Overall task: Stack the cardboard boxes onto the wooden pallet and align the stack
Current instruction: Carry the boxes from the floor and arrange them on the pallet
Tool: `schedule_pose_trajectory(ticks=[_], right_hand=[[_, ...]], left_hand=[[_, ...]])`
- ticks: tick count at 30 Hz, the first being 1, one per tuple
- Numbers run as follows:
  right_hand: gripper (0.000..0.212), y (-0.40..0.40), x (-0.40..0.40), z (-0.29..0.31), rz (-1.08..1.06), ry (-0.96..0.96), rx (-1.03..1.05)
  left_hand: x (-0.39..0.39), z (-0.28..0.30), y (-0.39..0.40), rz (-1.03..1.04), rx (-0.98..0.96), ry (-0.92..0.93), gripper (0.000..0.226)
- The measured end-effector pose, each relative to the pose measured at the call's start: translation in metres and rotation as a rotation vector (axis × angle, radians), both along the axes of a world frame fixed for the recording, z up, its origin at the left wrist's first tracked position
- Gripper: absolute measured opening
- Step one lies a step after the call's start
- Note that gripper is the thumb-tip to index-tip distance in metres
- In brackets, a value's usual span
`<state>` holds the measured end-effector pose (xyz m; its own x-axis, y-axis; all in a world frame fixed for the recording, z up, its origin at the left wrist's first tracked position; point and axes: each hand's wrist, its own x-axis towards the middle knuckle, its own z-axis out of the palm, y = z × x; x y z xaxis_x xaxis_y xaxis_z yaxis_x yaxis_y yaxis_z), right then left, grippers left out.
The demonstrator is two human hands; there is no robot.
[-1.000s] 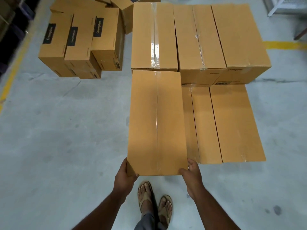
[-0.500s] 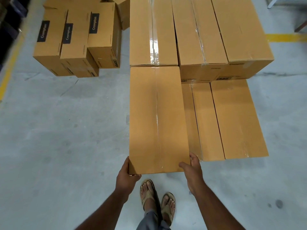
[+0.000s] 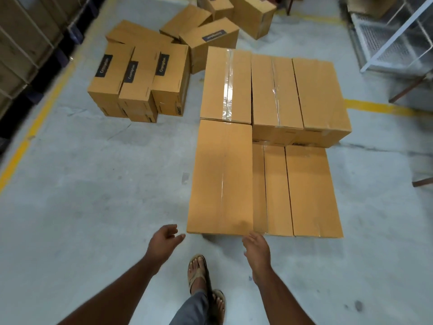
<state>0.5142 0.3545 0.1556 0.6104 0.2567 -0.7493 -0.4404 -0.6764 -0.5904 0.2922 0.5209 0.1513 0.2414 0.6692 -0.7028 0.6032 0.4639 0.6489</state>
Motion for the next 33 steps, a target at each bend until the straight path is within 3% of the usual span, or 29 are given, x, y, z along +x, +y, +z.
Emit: schedule_pose_trajectory(ticks=[10,14,18,24,33], right_hand=[[0.026,0.004,-0.047,0.132,0.054,-0.04,0.283],[0.023,0.004,-0.098,0.157,0.234,0.012,0.381],[0.018,0.023,-0.159,0.159,0.245,0.014,0.372],[0.016,0.106,-0.248,0.158,0.312,0.001,0.352],[0.018,0.269,-0.382,0.18,0.391,0.072,0.432]], left_hand=[[-0.032,0.106,-0.031,0.368,0.124,-0.395,0.017],[-0.074,0.118,-0.049,0.388,0.136,-0.43,0.017],[-0.126,0.117,-0.052,0.43,0.133,-0.431,0.015],[-0.218,0.12,0.005,0.49,0.144,-0.457,0.015],[-0.387,0.161,0.155,0.523,0.241,-0.374,0.014]])
